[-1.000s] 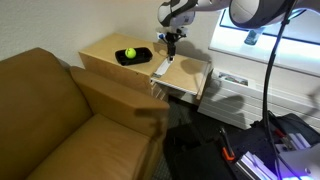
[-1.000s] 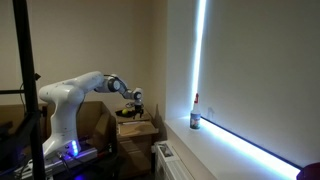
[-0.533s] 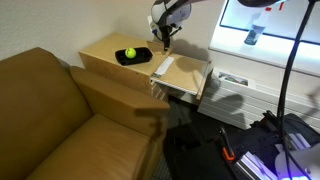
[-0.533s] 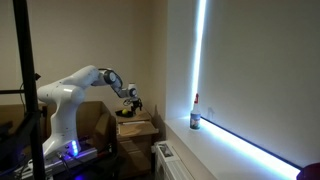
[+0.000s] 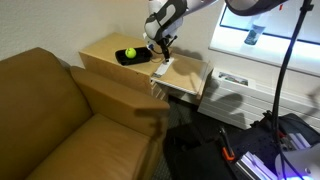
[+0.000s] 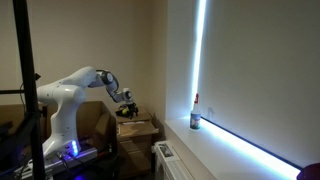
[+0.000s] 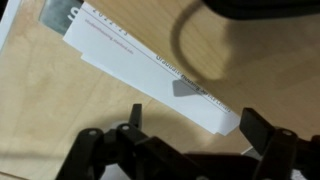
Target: Put the green ball on the black dish and then close the sliding drawer
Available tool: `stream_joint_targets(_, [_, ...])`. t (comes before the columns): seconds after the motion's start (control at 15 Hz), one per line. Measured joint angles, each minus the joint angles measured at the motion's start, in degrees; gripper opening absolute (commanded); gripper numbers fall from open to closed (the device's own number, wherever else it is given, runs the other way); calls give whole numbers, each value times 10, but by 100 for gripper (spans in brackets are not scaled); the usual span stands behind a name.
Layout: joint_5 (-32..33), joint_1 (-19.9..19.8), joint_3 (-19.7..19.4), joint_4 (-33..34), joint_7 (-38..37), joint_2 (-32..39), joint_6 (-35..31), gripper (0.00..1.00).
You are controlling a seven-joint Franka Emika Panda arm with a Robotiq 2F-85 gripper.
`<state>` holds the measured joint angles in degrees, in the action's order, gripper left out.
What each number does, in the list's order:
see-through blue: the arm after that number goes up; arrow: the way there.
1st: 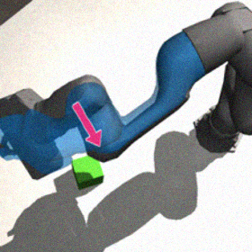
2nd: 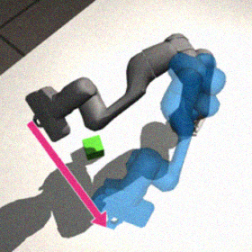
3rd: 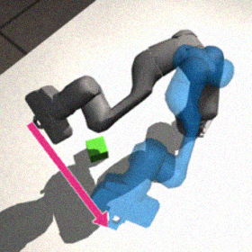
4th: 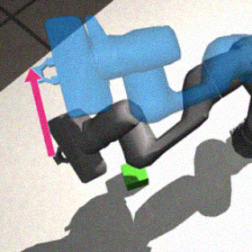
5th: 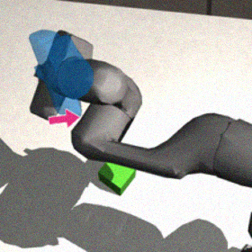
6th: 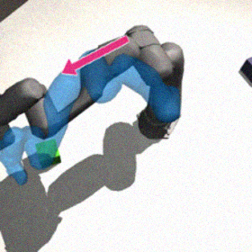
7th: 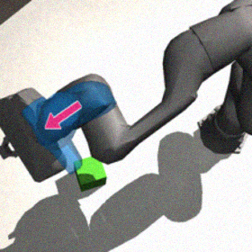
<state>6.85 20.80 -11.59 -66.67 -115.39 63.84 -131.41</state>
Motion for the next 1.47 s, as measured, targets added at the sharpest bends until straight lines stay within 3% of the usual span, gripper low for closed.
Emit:
stream_joint_targets(0.27, [-1, -3, -11, -56, -49, -40, -91, 100])
stream_joint_targets(0.53, [0, -4, -15, -80, -58, -59, -116, 100])
stream_joint_targets(0.93, [-2, -4, -28, -196, -83, -120, -401, 100])
stream_joint_targets(1.27, [-25, 24, -59, -315, -30, -162, -631, 100])
stream_joint_targets(1.33, [-15, 28, -58, -345, -29, -171, -649, 100])
stream_joint_targets(1.47, [-8, 40, -58, -371, -25, -175, -615, 100])
